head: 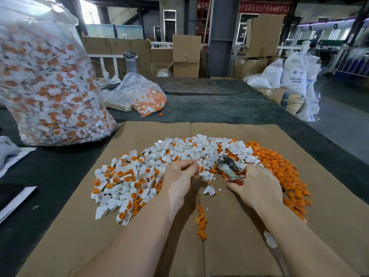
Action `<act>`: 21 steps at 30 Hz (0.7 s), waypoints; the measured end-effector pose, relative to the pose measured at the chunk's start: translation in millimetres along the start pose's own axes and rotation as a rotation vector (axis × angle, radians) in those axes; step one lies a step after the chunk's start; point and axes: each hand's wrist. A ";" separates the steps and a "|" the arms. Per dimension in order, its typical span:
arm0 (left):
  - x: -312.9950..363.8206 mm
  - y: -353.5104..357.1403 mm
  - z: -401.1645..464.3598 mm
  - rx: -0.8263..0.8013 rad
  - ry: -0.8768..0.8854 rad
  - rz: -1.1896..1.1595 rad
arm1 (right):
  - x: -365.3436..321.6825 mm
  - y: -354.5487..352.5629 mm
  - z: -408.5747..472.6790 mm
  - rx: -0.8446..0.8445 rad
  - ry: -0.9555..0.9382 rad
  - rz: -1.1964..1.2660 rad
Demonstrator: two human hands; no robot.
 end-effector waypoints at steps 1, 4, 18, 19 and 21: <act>-0.9 -0.5 -0.1 -0.009 -0.002 0.007 | 0.6 2.2 -0.4 0.015 -0.003 -0.009; -2.8 -2.6 -0.2 -0.024 -0.001 0.030 | 1.3 6.3 -2.1 0.025 0.003 0.011; 1.2 -5.4 -9.0 -0.060 0.151 0.230 | -25.7 -4.2 -26.0 0.307 -0.364 0.477; 1.3 -5.6 -9.5 -0.070 0.166 0.241 | -30.3 -5.9 -29.7 0.298 -0.407 0.556; 1.8 -6.1 -11.0 -0.087 0.194 0.251 | -37.1 -7.7 -35.2 0.277 -0.455 0.647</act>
Point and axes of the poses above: each hand's wrist, its own z-axis towards the middle knuckle, its own y-axis out of the palm, x = y × z, and after that the axes turned 1 degree about -x, right-handed
